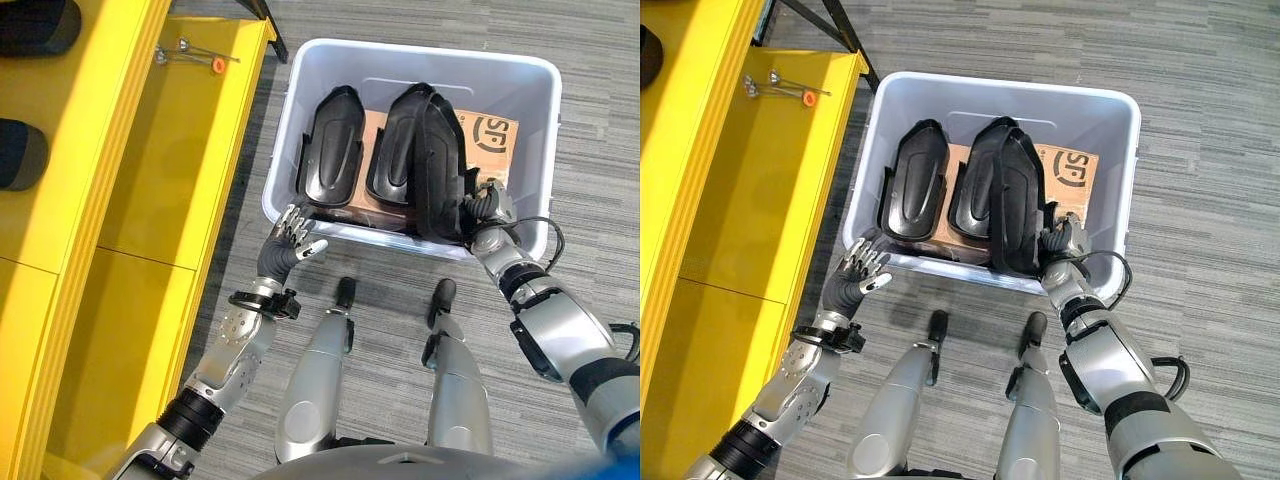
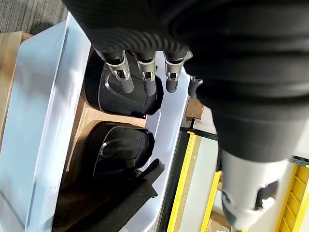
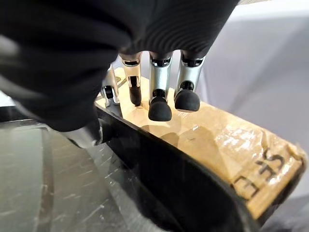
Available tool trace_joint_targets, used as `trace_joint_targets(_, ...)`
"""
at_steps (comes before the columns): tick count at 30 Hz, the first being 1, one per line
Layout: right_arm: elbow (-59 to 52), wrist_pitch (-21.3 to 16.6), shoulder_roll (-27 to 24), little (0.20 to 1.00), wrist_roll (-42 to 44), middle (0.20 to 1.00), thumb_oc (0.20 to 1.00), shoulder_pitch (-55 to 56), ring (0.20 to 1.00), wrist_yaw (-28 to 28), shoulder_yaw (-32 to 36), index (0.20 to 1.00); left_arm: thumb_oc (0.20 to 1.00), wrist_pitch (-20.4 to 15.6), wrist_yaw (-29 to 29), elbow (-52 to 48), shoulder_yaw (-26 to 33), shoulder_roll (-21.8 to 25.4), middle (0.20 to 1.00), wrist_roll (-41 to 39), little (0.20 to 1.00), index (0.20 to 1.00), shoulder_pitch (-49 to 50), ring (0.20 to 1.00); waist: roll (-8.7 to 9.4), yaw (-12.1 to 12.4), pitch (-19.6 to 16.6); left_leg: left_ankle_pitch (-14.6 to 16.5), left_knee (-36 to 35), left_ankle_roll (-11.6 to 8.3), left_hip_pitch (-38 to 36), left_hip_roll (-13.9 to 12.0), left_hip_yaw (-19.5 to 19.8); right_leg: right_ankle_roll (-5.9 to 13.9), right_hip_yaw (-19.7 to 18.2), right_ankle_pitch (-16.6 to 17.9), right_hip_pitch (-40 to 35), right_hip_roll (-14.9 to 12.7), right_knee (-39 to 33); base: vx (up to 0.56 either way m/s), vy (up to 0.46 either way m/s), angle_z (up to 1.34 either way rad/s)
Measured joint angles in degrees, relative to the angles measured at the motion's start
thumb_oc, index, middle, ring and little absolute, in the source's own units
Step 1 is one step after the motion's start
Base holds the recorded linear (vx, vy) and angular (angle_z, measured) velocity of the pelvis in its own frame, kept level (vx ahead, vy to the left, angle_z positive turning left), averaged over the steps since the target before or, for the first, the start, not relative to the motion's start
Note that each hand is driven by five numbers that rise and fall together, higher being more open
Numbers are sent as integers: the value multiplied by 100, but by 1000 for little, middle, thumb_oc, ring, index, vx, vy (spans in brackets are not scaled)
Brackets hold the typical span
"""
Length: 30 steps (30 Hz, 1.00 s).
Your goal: Move parts from the plastic box to the shelf.
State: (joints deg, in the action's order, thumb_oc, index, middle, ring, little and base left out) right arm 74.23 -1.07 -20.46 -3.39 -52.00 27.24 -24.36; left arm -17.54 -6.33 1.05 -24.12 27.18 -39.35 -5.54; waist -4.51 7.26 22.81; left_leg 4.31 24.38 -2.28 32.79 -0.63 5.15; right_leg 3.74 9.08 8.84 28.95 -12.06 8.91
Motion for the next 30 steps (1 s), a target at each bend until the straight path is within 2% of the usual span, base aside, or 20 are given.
trace_joint_targets(4,-2217,-43,149,200,586,200,200,1071,200,54,138,200,1000,57,-42,21,286,115,1000,3,1000,1000,106,1000,405,-182,176,32,-13,4,-197,-35,-1,4,18,11,-241,50,-131,3,-10,-1)
trace_joint_targets(7,-3197,-134,269,200,594,200,200,1516,200,91,132,200,1000,70,-127,17,394,124,1000,3,1000,1000,99,1000,539,-295,216,48,-17,21,-247,-44,-2,21,5,69,-356,66,-251,3,-5,-1)
trace_joint_targets(11,-3847,-184,348,200,365,200,200,1874,200,210,219,200,1000,86,-139,7,489,179,1000,2,1000,1000,207,1000,635,-310,223,69,-136,31,-518,-50,-23,39,-5,85,-606,73,-379,5,-3,-1)
trace_joint_targets(14,-4726,-189,337,200,201,200,200,2282,200,234,530,200,1000,112,-125,7,550,243,1000,4,1000,1000,368,1000,642,-309,224,82,-272,23,-784,-78,-38,13,-2,101,-851,94,-461,27,-15,-2)
trace_joint_targets(19,-5516,-248,234,200,197,200,200,2599,200,230,641,200,1000,130,-110,-6,647,245,1000,8,1000,1000,535,1000,691,-350,191,123,-397,-4,-1089,-126,-73,-5,0,34,-1097,135,-518,31,-12,-5)
trace_joint_targets(25,-6142,-377,159,200,198,200,200,2992,200,78,781,200,1000,237,-104,-8,742,213,1000,19,1000,1000,696,1000,832,-377,-89,149,-546,-48,-1382,-191,-86,5,18,24,-1362,187,-617,67,-46,-1)
trace_joint_targets(27,-6444,-436,177,200,239,200,200,3273,200,-65,810,200,1000,305,-60,-13,1018,8,1000,59,1000,1000,863,1000,867,-363,-178,159,-632,-48,-1550,-214,-96,6,52,24,-1554,209,-714,32,-16,-1)
trace_joint_targets(30,-6635,-513,145,200,419,200,200,3452,200,-258,828,200,1000,369,-25,-14,1135,-21,1000,66,1000,1000,1007,1000,930,-379,-324,180,-709,-64,-1699,-248,-97,-8,69,10,-1695,243,-762,65,-36,-1)
